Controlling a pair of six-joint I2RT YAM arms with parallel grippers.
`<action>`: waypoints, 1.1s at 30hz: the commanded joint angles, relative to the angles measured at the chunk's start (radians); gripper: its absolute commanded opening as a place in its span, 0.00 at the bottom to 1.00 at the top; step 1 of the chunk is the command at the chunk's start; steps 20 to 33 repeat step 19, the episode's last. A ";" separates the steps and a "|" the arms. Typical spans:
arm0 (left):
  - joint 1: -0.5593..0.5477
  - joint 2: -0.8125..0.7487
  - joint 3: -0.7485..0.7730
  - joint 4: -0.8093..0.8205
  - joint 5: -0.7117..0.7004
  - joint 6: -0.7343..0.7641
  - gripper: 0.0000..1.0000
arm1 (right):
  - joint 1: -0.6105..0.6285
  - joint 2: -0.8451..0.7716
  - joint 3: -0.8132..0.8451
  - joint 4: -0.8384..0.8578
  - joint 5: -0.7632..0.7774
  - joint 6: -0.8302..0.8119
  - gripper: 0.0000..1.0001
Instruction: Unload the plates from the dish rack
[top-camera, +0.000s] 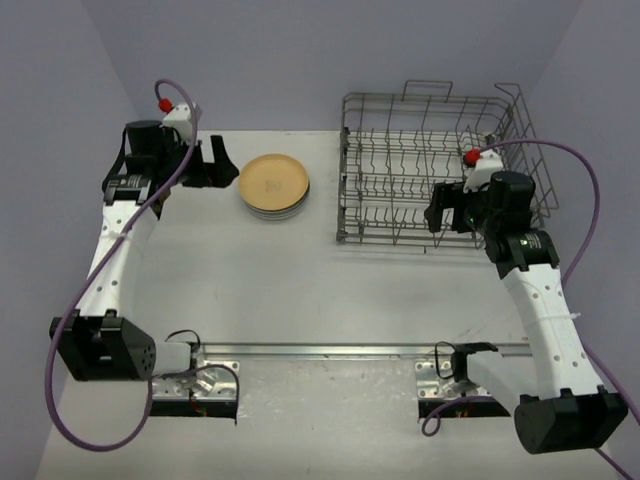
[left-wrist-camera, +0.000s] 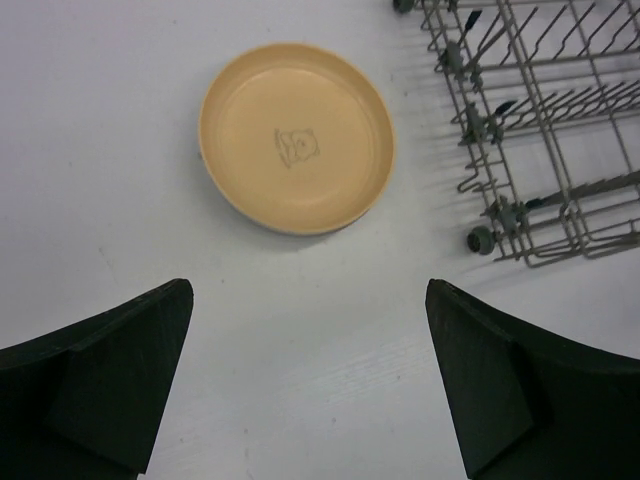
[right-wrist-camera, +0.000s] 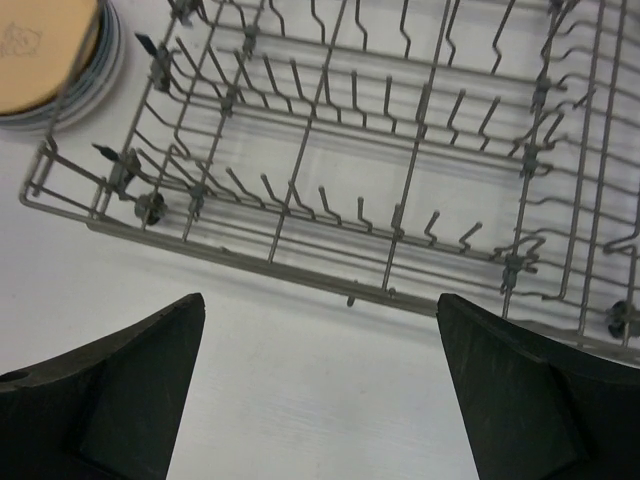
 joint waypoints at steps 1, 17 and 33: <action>0.008 -0.166 -0.234 0.045 -0.017 0.091 1.00 | -0.026 -0.035 -0.122 0.022 -0.060 0.032 0.99; 0.007 -0.417 -0.448 0.114 -0.063 0.081 1.00 | -0.055 -0.169 -0.234 0.108 0.051 -0.031 0.99; 0.006 -0.425 -0.450 0.123 -0.076 0.065 1.00 | -0.055 -0.169 -0.233 0.108 0.054 -0.027 0.99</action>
